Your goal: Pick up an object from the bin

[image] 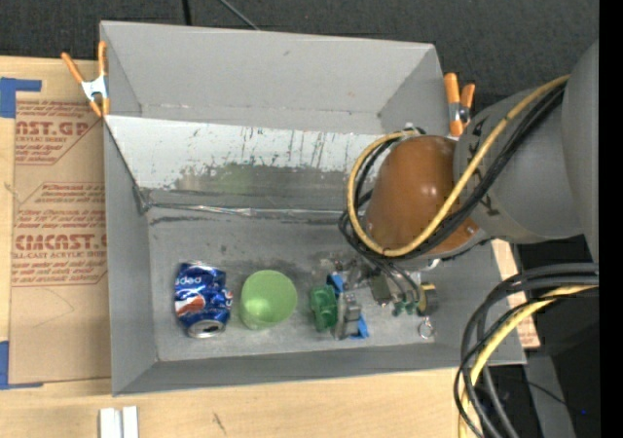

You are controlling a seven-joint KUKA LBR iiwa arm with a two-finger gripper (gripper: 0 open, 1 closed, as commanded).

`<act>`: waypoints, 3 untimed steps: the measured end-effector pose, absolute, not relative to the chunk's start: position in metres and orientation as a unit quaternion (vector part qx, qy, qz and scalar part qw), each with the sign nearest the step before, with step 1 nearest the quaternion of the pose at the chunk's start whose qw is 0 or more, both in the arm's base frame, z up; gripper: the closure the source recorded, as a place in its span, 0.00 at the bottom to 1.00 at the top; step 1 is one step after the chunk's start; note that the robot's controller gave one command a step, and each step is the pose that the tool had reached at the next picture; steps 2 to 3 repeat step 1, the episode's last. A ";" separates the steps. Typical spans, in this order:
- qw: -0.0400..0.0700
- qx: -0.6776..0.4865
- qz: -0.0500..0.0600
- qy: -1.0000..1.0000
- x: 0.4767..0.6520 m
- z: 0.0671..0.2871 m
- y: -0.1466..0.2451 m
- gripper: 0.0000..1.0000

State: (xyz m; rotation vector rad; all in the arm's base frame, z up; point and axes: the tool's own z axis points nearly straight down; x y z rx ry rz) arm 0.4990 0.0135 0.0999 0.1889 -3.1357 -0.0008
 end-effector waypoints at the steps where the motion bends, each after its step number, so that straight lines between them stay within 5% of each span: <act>1: -0.005 0.040 0.000 -0.999 0.509 0.217 0.011 1.00; 3: -0.005 0.040 0.000 -0.999 0.509 0.217 0.011 1.00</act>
Offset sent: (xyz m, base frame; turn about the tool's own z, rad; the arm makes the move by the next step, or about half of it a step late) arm 0.0079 -0.0033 0.1126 0.0405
